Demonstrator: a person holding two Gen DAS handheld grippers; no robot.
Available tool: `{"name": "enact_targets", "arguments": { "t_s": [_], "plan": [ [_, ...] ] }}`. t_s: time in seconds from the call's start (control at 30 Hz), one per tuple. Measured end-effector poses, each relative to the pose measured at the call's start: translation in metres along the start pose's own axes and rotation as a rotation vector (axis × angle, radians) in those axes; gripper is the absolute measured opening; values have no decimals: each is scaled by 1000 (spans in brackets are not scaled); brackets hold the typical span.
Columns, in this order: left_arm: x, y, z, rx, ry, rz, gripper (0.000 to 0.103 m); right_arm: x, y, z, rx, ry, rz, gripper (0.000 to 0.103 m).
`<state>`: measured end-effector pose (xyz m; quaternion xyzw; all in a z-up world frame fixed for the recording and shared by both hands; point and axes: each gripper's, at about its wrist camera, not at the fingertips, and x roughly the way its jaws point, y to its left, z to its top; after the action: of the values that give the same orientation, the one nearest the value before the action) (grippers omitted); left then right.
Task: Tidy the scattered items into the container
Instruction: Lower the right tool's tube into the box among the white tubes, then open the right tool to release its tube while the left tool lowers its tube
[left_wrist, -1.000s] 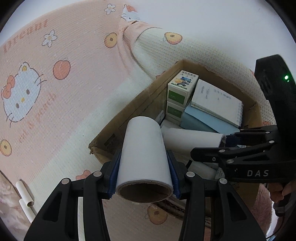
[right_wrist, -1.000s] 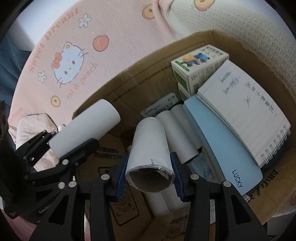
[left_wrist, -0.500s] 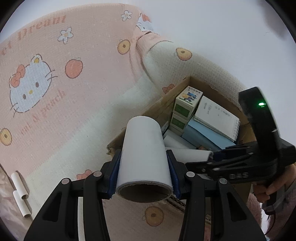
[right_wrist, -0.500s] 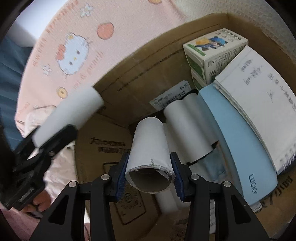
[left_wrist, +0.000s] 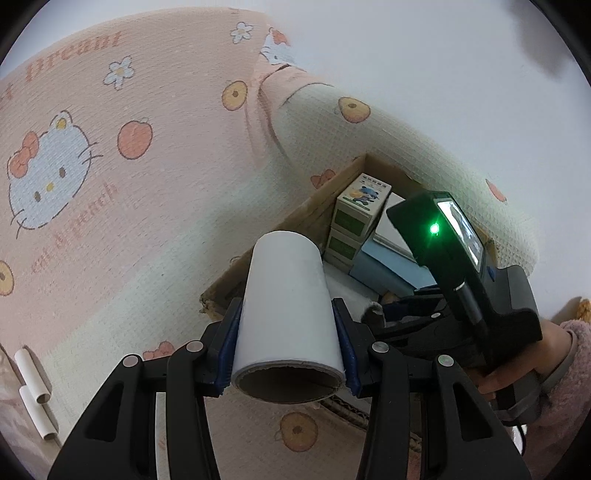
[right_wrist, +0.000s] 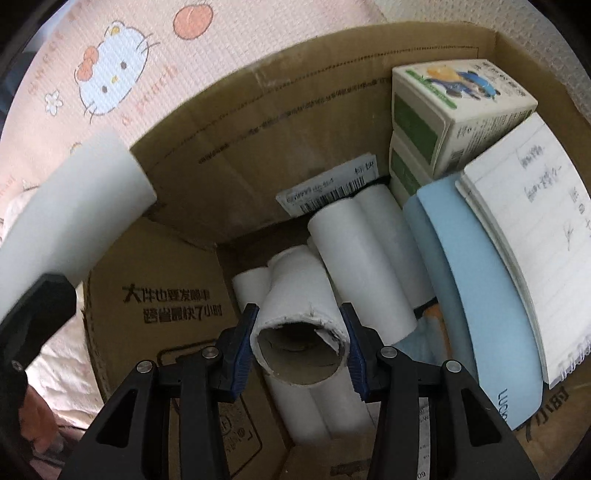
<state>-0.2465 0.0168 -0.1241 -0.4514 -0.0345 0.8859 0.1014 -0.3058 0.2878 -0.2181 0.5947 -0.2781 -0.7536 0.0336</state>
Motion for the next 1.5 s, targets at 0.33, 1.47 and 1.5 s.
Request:
{"name": "enact_targets", "arguments": {
  "t_s": [0.33,1.47,1.5],
  "plan": [
    [1,1,-2,0,15,-13,50,16,-6,-10,19,134,6,43],
    [4,-26,9,68,90,18,50,32,1,21,67,168,-81,37],
    [6,-27,9,68,96,24,50,32,0,21,79,162,-71,36]
  ]
}}
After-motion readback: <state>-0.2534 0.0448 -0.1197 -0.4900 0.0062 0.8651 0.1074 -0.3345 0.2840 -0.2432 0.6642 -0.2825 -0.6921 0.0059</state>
